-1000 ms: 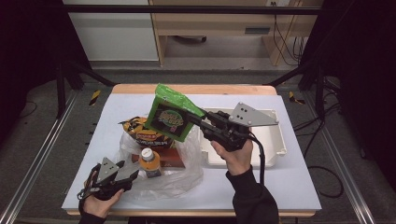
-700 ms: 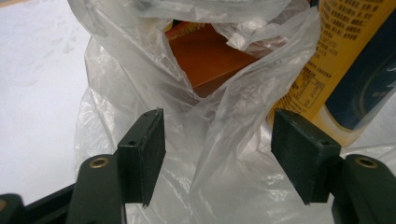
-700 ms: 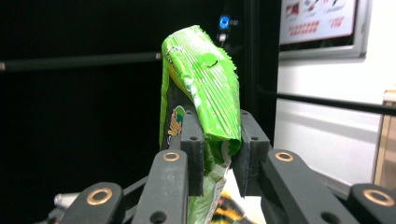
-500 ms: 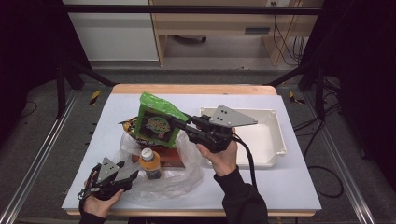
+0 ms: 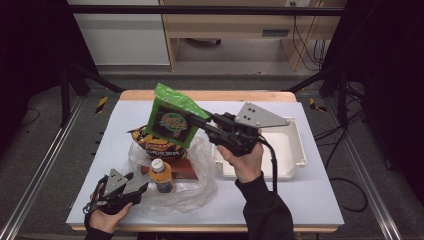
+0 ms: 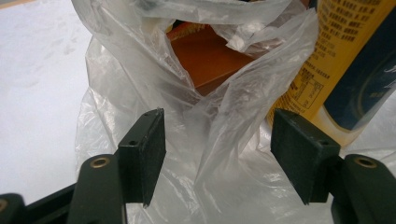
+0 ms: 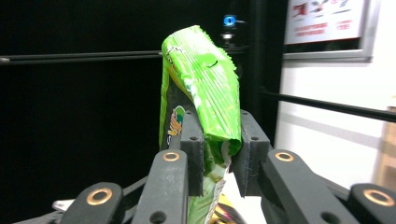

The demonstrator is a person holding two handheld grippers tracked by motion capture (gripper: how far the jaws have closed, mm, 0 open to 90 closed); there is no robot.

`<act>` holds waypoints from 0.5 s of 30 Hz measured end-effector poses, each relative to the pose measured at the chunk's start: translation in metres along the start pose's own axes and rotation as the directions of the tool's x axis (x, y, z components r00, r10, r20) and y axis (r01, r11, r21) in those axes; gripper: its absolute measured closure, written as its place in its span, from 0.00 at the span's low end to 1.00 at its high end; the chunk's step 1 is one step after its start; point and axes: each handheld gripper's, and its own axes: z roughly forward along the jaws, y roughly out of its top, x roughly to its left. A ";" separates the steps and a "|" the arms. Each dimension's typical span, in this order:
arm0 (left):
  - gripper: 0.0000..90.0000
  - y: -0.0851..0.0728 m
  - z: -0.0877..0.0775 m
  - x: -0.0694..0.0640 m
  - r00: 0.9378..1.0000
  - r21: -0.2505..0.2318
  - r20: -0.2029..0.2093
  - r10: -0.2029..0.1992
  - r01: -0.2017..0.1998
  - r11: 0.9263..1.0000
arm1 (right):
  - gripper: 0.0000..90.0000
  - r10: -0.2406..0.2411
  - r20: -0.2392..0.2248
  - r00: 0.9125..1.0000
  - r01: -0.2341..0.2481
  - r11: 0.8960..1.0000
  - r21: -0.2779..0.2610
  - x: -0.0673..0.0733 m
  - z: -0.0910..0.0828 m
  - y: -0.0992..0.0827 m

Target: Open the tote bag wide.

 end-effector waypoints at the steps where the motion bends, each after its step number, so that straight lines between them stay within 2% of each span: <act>1: 0.39 0.000 -0.001 0.001 1.000 -0.006 0.002 -0.004 0.004 1.000 | 0.85 -0.012 0.036 0.999 0.012 1.000 0.004 -0.007 -0.011 0.002; 2: 0.39 0.000 -0.001 0.001 1.000 -0.006 0.002 -0.004 0.004 1.000 | 0.85 -0.012 0.036 0.999 0.012 1.000 0.004 -0.007 -0.011 0.002; 7: 0.37 0.004 -0.007 0.000 1.000 -0.047 0.015 -0.007 0.008 0.999 | 0.85 0.002 0.127 0.992 -0.003 1.000 0.004 -0.032 -0.043 -0.002; 11: 0.32 0.009 -0.012 0.000 1.000 -0.079 0.028 -0.013 0.015 0.997 | 0.85 0.010 0.199 0.980 -0.018 0.999 0.039 -0.051 -0.063 -0.015; 14: 0.27 0.014 -0.017 0.000 0.999 -0.102 0.037 -0.009 0.013 0.995 | 0.85 0.027 0.236 0.971 -0.042 0.997 0.059 -0.063 -0.074 -0.025; 15: 0.25 0.016 -0.019 0.000 0.999 -0.110 0.045 -0.014 0.019 0.994 | 0.85 0.026 0.259 0.965 -0.048 0.996 0.078 -0.068 -0.080 -0.031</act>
